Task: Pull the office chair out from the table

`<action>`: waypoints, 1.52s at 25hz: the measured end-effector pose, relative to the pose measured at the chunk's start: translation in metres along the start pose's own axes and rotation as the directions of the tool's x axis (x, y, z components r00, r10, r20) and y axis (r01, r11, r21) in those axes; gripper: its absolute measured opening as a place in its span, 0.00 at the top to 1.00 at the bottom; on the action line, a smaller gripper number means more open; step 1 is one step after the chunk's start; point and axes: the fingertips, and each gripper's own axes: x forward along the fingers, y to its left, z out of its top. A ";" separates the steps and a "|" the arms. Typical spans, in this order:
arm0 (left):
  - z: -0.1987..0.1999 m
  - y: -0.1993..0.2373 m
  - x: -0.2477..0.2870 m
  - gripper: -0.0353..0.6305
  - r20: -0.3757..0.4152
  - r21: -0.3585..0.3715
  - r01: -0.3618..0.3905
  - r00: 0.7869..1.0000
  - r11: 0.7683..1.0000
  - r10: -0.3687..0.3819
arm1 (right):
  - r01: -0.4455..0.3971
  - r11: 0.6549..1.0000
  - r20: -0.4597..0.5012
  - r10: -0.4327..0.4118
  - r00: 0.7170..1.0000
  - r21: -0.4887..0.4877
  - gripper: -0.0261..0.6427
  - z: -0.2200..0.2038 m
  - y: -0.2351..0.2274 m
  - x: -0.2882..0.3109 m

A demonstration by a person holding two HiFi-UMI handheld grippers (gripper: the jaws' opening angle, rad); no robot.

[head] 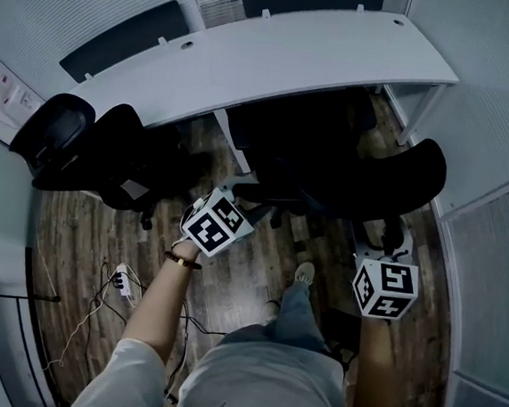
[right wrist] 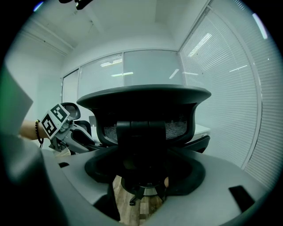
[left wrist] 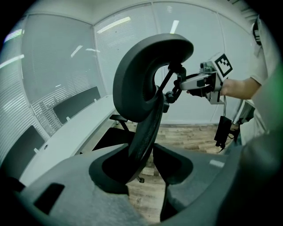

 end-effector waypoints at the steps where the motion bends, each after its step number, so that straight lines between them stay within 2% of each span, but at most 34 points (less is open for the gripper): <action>1: 0.000 -0.005 -0.001 0.69 0.003 0.002 0.001 1.000 1.000 -0.001 | 0.000 1.000 0.001 0.000 1.000 0.000 0.56 -0.001 0.000 -0.005; 18: -0.004 -0.091 -0.025 0.69 0.010 0.049 0.021 1.000 0.999 -0.022 | 0.019 1.000 -0.001 -0.019 1.000 0.009 0.56 -0.029 -0.002 -0.091; 38: -0.002 -0.198 -0.044 0.69 -0.015 0.048 0.027 1.000 0.998 -0.027 | -0.006 1.000 -0.046 0.006 0.999 -0.002 0.56 -0.063 -0.015 -0.190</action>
